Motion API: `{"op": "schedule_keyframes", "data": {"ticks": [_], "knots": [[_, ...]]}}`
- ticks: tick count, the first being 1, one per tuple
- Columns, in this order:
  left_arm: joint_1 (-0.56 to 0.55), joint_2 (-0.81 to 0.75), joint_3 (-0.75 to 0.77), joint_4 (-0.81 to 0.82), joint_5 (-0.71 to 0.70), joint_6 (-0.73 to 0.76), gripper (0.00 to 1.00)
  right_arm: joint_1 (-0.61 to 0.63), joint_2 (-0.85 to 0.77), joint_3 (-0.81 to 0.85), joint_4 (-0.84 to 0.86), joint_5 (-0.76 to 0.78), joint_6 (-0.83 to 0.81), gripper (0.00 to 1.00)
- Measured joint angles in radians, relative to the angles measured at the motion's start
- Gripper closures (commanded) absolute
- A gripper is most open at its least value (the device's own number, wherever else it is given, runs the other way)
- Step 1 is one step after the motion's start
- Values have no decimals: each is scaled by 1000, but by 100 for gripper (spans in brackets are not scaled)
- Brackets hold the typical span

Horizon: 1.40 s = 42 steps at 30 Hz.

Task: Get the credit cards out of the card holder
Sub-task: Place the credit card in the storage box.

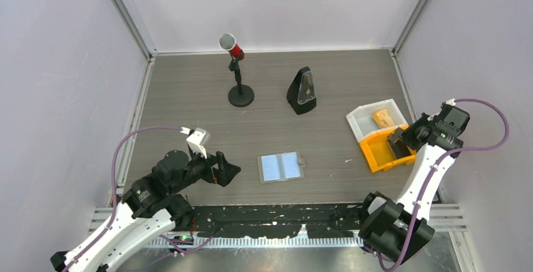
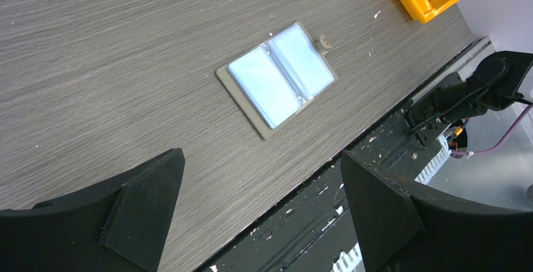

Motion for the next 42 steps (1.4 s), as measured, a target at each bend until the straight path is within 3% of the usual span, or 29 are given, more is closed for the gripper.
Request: {"op": "schedule_keyframes", "data": {"ticks": [15,29,42], "knots": [[0,67,5,-10,34,-35,1,-83,108,0,-38,-19,-48,95],[0,87,43,-46,-32,-80,1,-83,238,0,75,-53,-49,92],[0,204,147,-74,-47,-79,1,-83,344,0,129,-68,-55,92]]}}
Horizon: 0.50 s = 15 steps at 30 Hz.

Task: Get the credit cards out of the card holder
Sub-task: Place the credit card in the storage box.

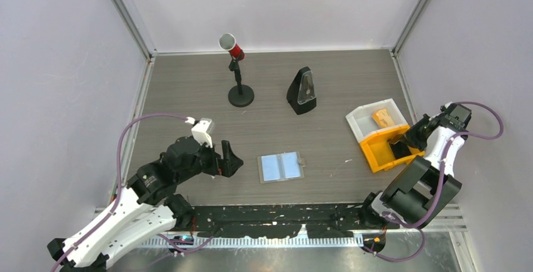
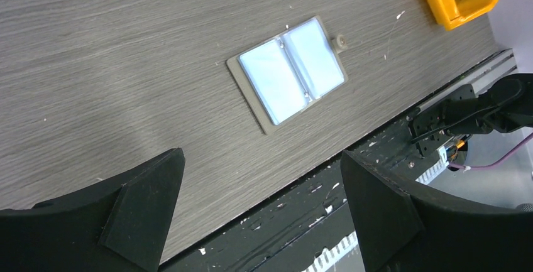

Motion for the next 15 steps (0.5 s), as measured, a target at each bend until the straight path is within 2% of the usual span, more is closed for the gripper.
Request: {"op": "schedule_keyframes", "data": {"ticks": [12,15], "knots": [[0,37,3,-1,5,0,1,0,0,1,2,8,-17,89],[0,38,3,-1,9,0,1,0,0,1,2,8,-18,91]]}}
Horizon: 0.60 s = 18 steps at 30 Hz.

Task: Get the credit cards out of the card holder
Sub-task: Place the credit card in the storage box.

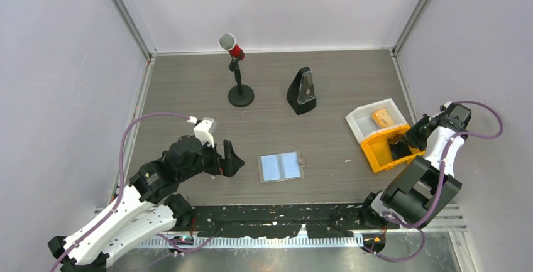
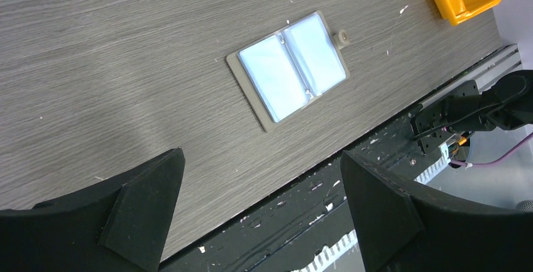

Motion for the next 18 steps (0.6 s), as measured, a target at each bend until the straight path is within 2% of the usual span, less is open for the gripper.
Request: {"op": "schedule_keyframes", "data": {"ticks": [7,18], "knots": [[0,1,0,0,11,0,1,0,-11,0,-2,-37,2,95],[0,-27,0,0,22,2,1,0,-72,0,-16,-36,22,94]]}}
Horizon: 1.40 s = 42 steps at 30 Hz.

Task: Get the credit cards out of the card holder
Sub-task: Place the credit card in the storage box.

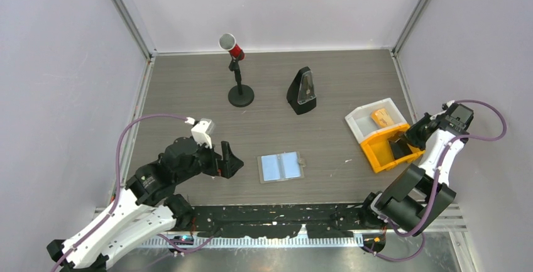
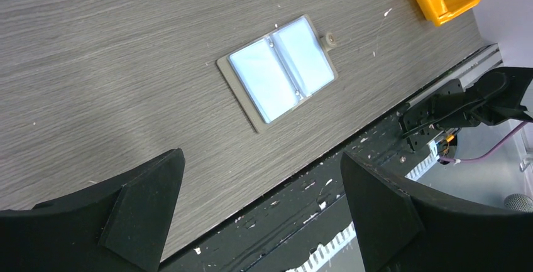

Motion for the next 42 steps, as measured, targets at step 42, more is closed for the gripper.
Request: {"op": "schedule_keyframes", "data": {"ticks": [42], "knots": [[0,-19,6,-8,6,19,1,-4,26,130,-148,315,-38,77]]}}
